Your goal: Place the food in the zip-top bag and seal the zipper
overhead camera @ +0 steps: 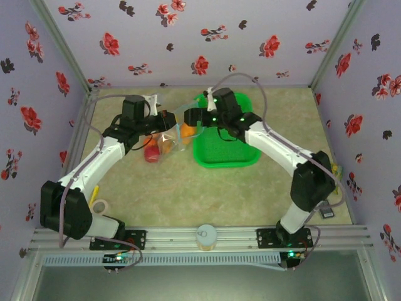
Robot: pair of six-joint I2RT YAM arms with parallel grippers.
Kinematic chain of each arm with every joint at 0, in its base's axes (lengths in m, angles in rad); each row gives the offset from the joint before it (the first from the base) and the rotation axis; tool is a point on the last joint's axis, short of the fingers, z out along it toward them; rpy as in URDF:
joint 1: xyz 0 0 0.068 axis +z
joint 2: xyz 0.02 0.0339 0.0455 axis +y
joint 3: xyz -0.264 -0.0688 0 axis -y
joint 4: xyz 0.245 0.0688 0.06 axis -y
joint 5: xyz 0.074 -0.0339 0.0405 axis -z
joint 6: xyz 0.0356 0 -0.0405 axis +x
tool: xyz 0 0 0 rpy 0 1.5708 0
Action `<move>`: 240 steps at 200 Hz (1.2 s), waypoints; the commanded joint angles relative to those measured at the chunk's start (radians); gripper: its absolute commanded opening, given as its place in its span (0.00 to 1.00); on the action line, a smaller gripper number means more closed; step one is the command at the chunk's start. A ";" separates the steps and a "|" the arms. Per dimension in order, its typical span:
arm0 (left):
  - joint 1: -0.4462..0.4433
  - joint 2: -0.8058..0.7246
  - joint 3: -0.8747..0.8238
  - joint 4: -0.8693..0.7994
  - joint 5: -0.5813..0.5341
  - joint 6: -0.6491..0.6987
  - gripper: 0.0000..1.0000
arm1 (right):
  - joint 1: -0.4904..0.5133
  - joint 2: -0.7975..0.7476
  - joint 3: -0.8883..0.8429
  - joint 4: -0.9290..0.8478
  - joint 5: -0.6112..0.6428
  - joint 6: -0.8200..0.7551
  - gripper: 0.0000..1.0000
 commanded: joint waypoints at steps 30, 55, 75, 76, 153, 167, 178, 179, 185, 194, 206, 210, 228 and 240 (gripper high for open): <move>0.001 -0.027 0.006 0.004 0.016 0.025 0.00 | -0.135 -0.026 0.044 -0.165 0.146 -0.054 0.86; 0.002 -0.030 0.005 -0.001 0.016 0.026 0.00 | -0.161 0.077 0.128 -0.281 0.200 -0.097 0.84; 0.001 -0.031 0.008 -0.010 0.015 0.032 0.00 | -0.165 0.182 0.220 -0.343 0.208 -0.124 0.77; 0.001 -0.030 0.008 -0.009 0.015 0.031 0.00 | -0.166 0.187 0.224 -0.344 0.207 -0.124 0.76; 0.001 -0.032 0.004 -0.024 0.010 0.039 0.00 | -0.166 0.489 0.437 -0.303 0.103 -0.030 0.76; 0.002 -0.033 0.007 -0.029 0.011 0.045 0.00 | -0.166 0.531 0.472 -0.296 0.068 -0.015 0.79; 0.001 -0.034 0.007 -0.031 0.010 0.048 0.00 | -0.166 0.559 0.491 -0.285 0.051 -0.004 0.82; 0.001 -0.034 0.007 -0.031 0.010 0.048 0.00 | -0.165 0.561 0.493 -0.284 0.051 -0.004 0.82; 0.002 -0.034 0.007 -0.030 0.010 0.048 0.00 | -0.165 0.576 0.502 -0.278 0.049 0.001 0.83; 0.002 -0.033 0.007 -0.032 0.011 0.048 0.00 | -0.166 0.595 0.521 -0.274 0.050 0.008 0.83; 0.002 -0.032 0.007 -0.030 0.011 0.047 0.00 | -0.166 0.623 0.549 -0.277 0.053 0.017 0.83; 0.001 -0.031 0.007 -0.029 0.011 0.047 0.00 | -0.166 0.635 0.558 -0.279 0.056 0.020 0.83; 0.001 -0.029 0.008 -0.032 0.012 0.051 0.00 | -0.166 0.674 0.591 -0.271 0.071 0.034 0.83; 0.002 -0.028 0.011 -0.037 0.012 0.053 0.00 | -0.166 0.699 0.618 -0.267 0.079 0.046 0.83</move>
